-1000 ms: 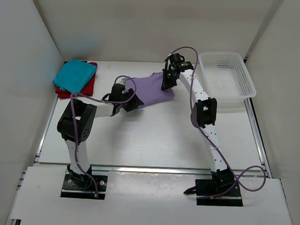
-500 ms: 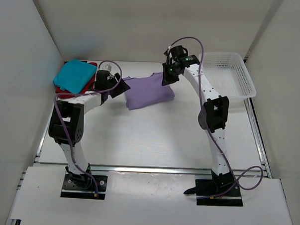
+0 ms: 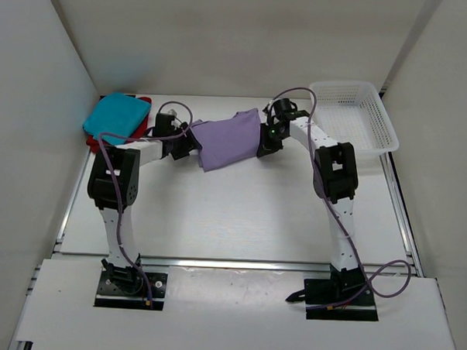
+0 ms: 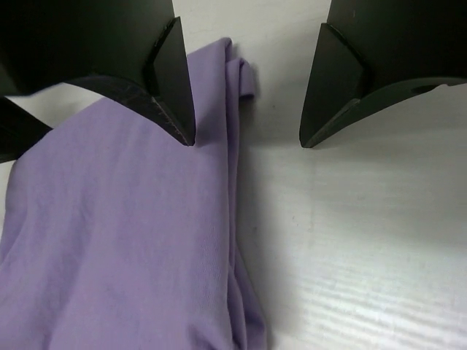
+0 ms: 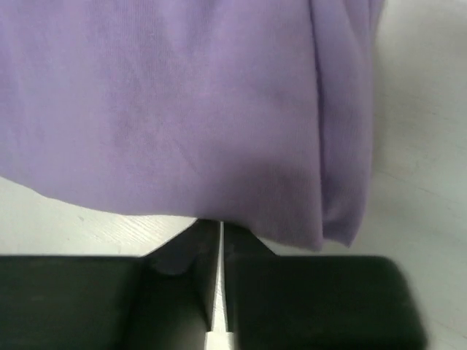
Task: Fold and stack the t-shirts
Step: Put the neatly folded tshirt into the corner of the board with the left arm
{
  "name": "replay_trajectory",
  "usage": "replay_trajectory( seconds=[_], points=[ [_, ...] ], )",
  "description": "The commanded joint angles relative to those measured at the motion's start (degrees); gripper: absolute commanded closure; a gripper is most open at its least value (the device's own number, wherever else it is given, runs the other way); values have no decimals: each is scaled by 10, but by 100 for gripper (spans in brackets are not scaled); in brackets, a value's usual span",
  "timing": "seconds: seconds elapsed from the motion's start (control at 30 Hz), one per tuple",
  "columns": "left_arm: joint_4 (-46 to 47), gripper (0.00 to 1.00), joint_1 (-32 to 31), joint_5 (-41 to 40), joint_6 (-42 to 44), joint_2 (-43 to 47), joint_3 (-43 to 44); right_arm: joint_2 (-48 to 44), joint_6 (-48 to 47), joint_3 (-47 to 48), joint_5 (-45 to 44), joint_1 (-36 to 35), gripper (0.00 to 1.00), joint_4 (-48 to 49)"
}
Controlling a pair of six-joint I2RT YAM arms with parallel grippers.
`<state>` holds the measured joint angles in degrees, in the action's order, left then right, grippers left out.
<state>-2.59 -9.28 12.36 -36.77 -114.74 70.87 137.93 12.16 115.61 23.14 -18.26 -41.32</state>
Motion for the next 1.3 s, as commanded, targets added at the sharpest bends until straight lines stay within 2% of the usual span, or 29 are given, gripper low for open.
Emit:
replay_trajectory(
  seconds=[0.0,0.07,0.1,0.17,0.23,0.37,0.43,0.47,0.5,0.6,0.73,0.93,1.0,1.1,1.17,1.23,1.27],
  points=[
    [-30,31,-11,-10,19,-24,52,-49,-1,2,17,-10,91,37],
    [-35,37,-18,-16,22,-42,71,-93,4,-7,24,-13,70,48],
    [-37,42,-21,-17,22,-52,75,-107,10,-16,27,-14,66,58],
    [-30,46,-25,-3,14,-65,75,-163,14,-38,36,-12,52,78],
    [-4,49,-31,2,-6,-78,72,-206,26,-78,41,-7,46,99],
    [-3,68,-50,-3,-13,-103,106,-300,42,-178,53,-4,45,162],
    [-35,80,-67,-38,11,-108,141,-344,69,-279,64,-3,45,223],
    [-54,82,-72,-51,19,-108,166,-372,87,-336,67,-6,46,245],
    [-55,90,-79,-75,34,-106,195,-400,95,-371,84,-6,46,284],
    [-61,100,-87,-100,57,-97,242,-464,145,-512,99,-19,47,375],
    [-93,100,-82,-112,85,-94,333,-533,170,-608,100,-16,48,410],
    [-144,100,-50,-121,117,-78,394,-603,172,-693,102,7,47,432],
    [-163,100,-26,-111,123,-80,430,-607,165,-699,113,12,47,428],
    [-228,100,37,-103,139,-92,540,-614,161,-714,117,12,46,422],
    [-254,100,71,-103,135,-91,568,-614,161,-716,121,7,47,423],
    [-259,100,118,-79,126,-67,554,-610,157,-718,126,2,47,424],
    [-251,100,144,-74,123,-58,517,-609,155,-713,130,1,47,425]
  ],
)
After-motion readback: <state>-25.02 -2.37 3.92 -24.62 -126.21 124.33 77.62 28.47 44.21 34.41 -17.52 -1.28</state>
